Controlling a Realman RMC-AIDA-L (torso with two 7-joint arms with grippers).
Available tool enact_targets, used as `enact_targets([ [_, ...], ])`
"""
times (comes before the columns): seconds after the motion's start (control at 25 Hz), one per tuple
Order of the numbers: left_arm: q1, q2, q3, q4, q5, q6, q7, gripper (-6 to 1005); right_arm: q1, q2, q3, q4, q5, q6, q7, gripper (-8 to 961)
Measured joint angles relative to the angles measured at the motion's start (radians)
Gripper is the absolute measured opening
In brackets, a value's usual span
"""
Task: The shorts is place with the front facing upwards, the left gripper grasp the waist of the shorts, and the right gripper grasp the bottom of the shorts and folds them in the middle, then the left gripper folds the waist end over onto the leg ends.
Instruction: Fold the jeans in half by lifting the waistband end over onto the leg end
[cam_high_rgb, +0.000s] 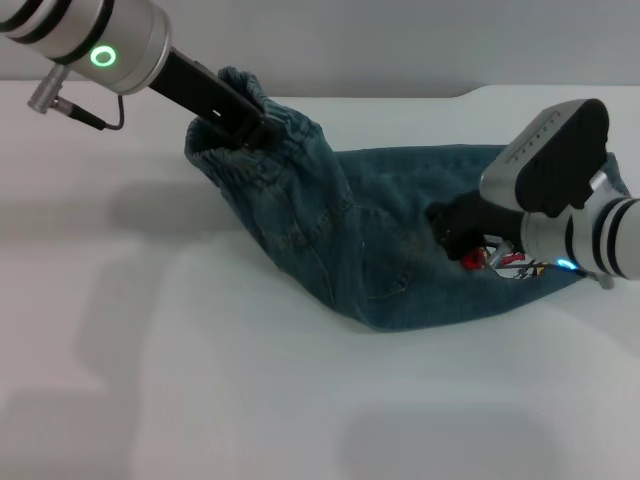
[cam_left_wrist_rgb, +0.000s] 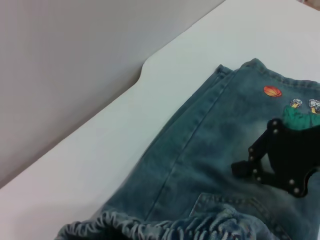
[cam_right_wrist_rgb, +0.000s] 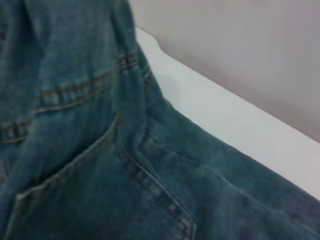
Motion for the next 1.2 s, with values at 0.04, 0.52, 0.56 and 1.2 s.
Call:
enact_targets([
  [0.04,-0.003,0.000,0.002,0.000,0.000,0.000,0.000,64,0.001,0.000,-0.007,0.000,0.000,0.005,0.000,-1],
  [0.52,-0.037,-0.006,0.009,0.016,-0.013,-0.004,0.000,65,0.022,0.000,-0.058,-0.001,0.001,0.011,0.000,-1],
  [0.56,-0.037,-0.006,0.009,0.016,-0.013,-0.004,0.000,65,0.023,0.000,-0.063,-0.001,0.001,0.011,0.000,-1],
  [1.2,-0.107,-0.008,0.024,0.093,-0.031,0.009,0.000,64,0.029,0.000,-0.095,-0.007,0.001,0.010,0.000,-1],
])
